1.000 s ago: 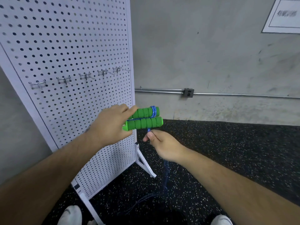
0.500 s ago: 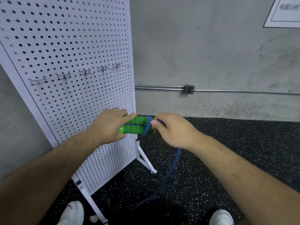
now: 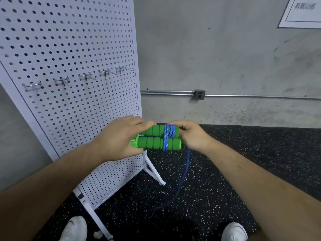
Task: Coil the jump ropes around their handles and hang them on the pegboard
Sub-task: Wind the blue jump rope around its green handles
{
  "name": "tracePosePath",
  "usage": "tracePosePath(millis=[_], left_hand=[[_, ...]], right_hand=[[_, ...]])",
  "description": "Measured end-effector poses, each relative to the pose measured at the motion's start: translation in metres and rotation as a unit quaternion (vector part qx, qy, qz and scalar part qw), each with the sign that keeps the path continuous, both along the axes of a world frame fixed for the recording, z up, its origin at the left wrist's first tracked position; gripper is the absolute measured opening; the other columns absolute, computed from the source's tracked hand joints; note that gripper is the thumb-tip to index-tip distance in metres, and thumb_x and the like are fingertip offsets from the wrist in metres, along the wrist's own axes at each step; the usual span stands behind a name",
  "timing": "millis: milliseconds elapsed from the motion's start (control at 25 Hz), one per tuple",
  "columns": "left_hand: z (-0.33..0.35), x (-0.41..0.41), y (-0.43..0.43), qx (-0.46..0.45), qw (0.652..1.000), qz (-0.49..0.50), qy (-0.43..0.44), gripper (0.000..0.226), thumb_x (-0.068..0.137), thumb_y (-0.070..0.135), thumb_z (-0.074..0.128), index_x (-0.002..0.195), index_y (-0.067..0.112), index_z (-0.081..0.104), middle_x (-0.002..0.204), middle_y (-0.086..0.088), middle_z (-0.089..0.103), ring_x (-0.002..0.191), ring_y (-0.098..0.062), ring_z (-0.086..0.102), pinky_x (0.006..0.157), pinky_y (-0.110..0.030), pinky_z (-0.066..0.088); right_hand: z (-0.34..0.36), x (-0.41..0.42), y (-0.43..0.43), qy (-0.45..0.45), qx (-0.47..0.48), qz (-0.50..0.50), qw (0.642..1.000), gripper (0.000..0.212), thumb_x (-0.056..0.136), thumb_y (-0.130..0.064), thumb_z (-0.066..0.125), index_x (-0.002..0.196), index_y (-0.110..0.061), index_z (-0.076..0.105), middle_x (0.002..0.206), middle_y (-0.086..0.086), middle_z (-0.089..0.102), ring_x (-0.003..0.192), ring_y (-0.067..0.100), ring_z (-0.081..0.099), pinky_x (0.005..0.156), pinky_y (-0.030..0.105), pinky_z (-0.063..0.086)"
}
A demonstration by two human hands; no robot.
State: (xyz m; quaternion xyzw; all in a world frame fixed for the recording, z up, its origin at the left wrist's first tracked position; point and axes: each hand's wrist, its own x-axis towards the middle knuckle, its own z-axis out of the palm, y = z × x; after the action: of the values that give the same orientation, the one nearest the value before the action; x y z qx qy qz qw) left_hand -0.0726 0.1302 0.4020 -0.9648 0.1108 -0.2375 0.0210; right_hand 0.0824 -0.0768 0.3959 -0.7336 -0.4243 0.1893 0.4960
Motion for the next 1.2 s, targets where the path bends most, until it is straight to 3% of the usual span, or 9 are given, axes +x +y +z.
tracePosePath(millis=[80, 160, 320, 440, 600, 720, 880, 1040, 1200], left_hand=[[0.003, 0.001, 0.001, -0.006, 0.999, 0.037, -0.002, 0.071, 0.075, 0.052, 0.054, 0.143, 0.03, 0.049, 0.094, 0.009, 0.057, 0.085, -0.014, 0.054, 0.073, -0.034, 0.048], [0.001, 0.002, 0.006, 0.005, 0.997, 0.075, -0.004, 0.07, 0.074, 0.053, 0.053, 0.141, 0.032, 0.049, 0.091, 0.009, 0.055, 0.083, -0.015, 0.052, 0.071, -0.035, 0.048], [0.0, 0.001, 0.024, 0.015, 0.985, 0.169, -0.024, 0.074, 0.075, 0.048, 0.068, 0.144, 0.029, 0.048, 0.093, 0.004, 0.058, 0.086, -0.021, 0.055, 0.072, -0.035, 0.049], [0.0, 0.001, 0.035, 0.077, 0.976, 0.202, -0.029, 0.077, 0.074, 0.042, 0.079, 0.142, 0.022, 0.051, 0.093, -0.001, 0.06, 0.085, -0.025, 0.057, 0.069, -0.037, 0.048], [0.0, 0.002, 0.035, 0.122, 0.965, 0.233, -0.01, 0.075, 0.077, 0.045, 0.077, 0.143, 0.022, 0.049, 0.098, -0.003, 0.061, 0.089, -0.026, 0.057, 0.07, -0.036, 0.042], [-0.002, 0.002, 0.036, 0.132, 0.961, 0.244, 0.01, 0.075, 0.079, 0.046, 0.074, 0.145, 0.024, 0.047, 0.102, -0.002, 0.06, 0.093, -0.025, 0.057, 0.073, -0.037, 0.042], [-0.01, 0.006, 0.029, 0.141, 0.962, 0.229, 0.039, 0.074, 0.083, 0.047, 0.069, 0.149, 0.026, 0.043, 0.109, 0.0, 0.059, 0.097, -0.024, 0.056, 0.077, -0.037, 0.043], [-0.017, 0.011, 0.022, 0.155, 0.971, 0.175, 0.057, 0.077, 0.082, 0.049, 0.071, 0.15, 0.026, 0.043, 0.112, 0.0, 0.059, 0.097, -0.023, 0.056, 0.077, -0.037, 0.043], [-0.021, 0.01, 0.017, 0.186, 0.981, 0.06, -0.005, 0.082, 0.063, 0.046, 0.085, 0.136, 0.021, 0.056, 0.096, -0.001, 0.061, 0.081, -0.024, 0.06, 0.066, -0.038, 0.047]], right_hand=[[-0.013, -0.013, 0.006, -0.005, -0.057, 0.007, 0.998, 0.019, 0.099, -0.003, 0.055, 0.099, -0.01, 0.073, 0.081, 0.01, 0.07, 0.058, 0.01, 0.056, 0.057, 0.015, 0.049], [-0.024, -0.027, 0.015, -0.059, -0.099, 0.009, 0.993, 0.025, 0.104, -0.016, 0.049, 0.085, -0.02, 0.065, 0.067, 0.006, 0.055, 0.053, 0.01, 0.043, 0.046, 0.016, 0.038], [-0.037, -0.048, 0.035, -0.039, -0.06, 0.023, 0.997, 0.03, 0.108, -0.032, 0.042, 0.091, -0.024, 0.066, 0.062, 0.001, 0.048, 0.048, 0.01, 0.039, 0.049, 0.024, 0.032], [-0.035, -0.056, 0.036, -0.1, -0.091, 0.027, 0.99, 0.032, 0.107, -0.034, 0.04, 0.087, -0.025, 0.063, 0.068, 0.003, 0.055, 0.053, 0.012, 0.043, 0.053, 0.027, 0.034], [-0.007, -0.065, 0.027, -0.184, -0.11, 0.021, 0.976, 0.035, 0.107, -0.034, 0.04, 0.093, -0.018, 0.068, 0.071, -0.011, 0.057, 0.063, 0.003, 0.051, 0.057, 0.018, 0.038], [0.017, -0.065, 0.013, -0.186, -0.114, 0.019, 0.976, 0.034, 0.106, -0.036, 0.043, 0.091, -0.02, 0.069, 0.063, -0.007, 0.057, 0.055, 0.009, 0.052, 0.055, 0.028, 0.041], [0.037, -0.056, -0.001, -0.174, -0.118, 0.004, 0.978, 0.031, 0.104, -0.038, 0.047, 0.092, -0.02, 0.068, 0.047, -0.011, 0.049, 0.04, 0.002, 0.04, 0.046, 0.026, 0.033], [0.04, -0.037, -0.006, -0.302, -0.117, -0.019, 0.946, 0.027, 0.103, -0.039, 0.05, 0.093, -0.019, 0.066, 0.069, -0.006, 0.058, 0.062, 0.012, 0.052, 0.058, 0.031, 0.042], [0.04, -0.011, -0.009, -0.365, -0.116, -0.019, 0.923, 0.022, 0.101, -0.037, 0.054, 0.098, -0.02, 0.068, 0.082, -0.001, 0.066, 0.077, 0.02, 0.058, 0.069, 0.035, 0.049]])
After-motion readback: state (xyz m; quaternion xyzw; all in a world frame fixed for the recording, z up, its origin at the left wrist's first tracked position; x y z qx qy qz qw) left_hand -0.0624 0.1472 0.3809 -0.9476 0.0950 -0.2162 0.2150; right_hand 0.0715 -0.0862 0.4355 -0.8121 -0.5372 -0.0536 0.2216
